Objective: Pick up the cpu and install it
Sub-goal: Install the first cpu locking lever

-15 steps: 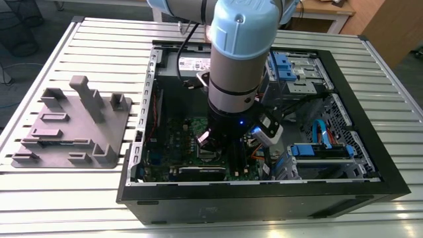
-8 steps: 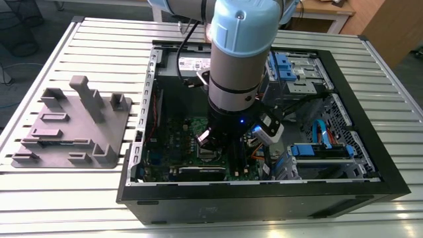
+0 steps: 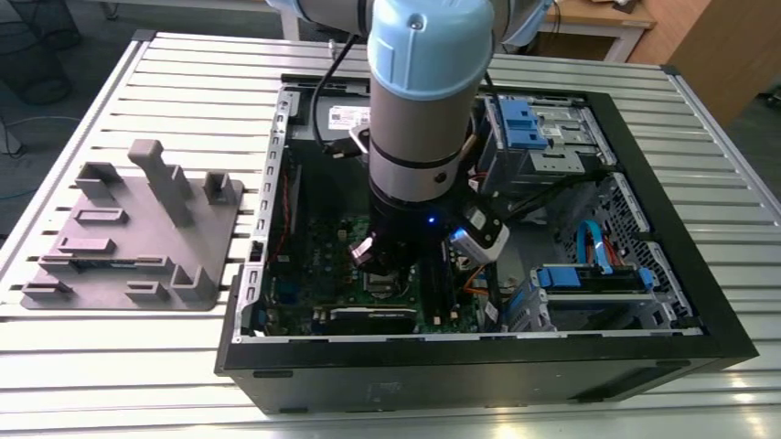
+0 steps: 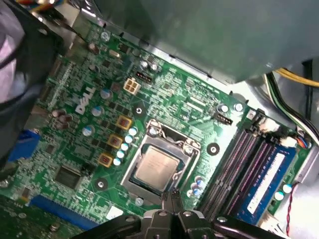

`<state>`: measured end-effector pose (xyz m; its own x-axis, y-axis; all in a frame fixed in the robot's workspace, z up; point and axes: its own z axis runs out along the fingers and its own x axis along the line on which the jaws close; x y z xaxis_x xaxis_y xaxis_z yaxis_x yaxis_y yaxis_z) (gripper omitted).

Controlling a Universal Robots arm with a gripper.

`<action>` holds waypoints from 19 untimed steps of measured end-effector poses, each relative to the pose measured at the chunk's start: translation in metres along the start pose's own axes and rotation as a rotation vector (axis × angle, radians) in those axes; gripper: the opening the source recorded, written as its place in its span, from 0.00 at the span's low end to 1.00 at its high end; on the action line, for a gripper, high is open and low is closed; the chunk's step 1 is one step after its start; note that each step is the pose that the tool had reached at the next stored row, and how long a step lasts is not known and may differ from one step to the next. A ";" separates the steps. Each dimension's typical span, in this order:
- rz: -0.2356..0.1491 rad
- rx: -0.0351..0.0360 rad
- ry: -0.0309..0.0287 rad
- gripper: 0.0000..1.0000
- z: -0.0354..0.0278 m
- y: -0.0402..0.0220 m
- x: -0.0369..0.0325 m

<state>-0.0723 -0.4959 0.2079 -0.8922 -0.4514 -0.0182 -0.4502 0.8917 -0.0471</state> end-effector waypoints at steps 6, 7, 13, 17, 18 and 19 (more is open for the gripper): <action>0.001 0.0050 -0.0102 0.11 -0.0132 0.0021 -0.0003; 0.001 0.0066 -0.0132 0.11 -0.0144 0.0028 -0.0001; 0.001 0.0181 -0.0359 0.11 -0.0152 0.0127 0.0107; 0.002 0.0205 -0.0405 0.11 -0.0158 0.0149 0.0138; 0.002 0.0207 -0.0404 0.11 -0.0176 0.0147 0.0138; 0.002 0.0206 -0.0407 0.11 -0.0192 0.0147 0.0137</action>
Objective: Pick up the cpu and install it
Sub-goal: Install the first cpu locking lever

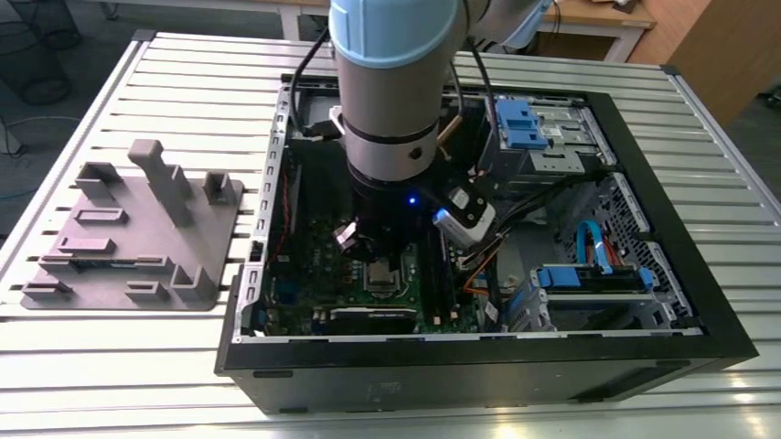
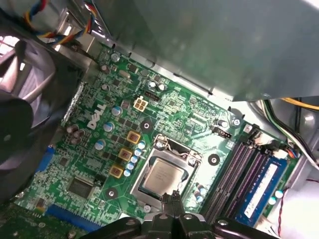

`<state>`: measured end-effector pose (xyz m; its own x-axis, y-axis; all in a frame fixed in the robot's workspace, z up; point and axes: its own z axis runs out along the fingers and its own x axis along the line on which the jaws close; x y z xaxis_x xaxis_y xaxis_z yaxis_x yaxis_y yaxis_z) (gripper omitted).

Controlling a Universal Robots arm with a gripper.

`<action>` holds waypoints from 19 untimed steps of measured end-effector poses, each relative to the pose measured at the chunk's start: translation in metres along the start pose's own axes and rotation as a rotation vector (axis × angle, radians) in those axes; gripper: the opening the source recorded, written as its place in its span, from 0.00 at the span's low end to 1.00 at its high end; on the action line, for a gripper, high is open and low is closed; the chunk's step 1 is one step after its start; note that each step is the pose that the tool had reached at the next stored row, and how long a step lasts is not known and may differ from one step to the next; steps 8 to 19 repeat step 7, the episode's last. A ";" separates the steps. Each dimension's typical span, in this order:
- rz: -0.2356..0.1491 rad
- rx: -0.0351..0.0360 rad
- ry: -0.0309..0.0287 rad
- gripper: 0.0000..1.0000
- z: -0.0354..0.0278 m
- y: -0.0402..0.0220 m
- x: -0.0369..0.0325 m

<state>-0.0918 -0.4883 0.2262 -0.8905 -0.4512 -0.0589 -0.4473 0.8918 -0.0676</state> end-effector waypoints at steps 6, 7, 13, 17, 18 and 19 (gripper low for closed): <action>0.000 0.0002 -0.0007 0.11 -0.0013 -0.0001 -0.0001; 0.000 0.0002 -0.0007 0.11 -0.0013 -0.0001 -0.0001; 0.000 0.0002 -0.0007 0.11 -0.0013 -0.0001 -0.0001; 0.000 0.0002 -0.0007 0.11 -0.0013 -0.0001 -0.0001; 0.000 0.0002 -0.0007 0.11 -0.0013 -0.0001 -0.0001; 0.000 0.0002 -0.0007 0.11 -0.0013 -0.0001 -0.0001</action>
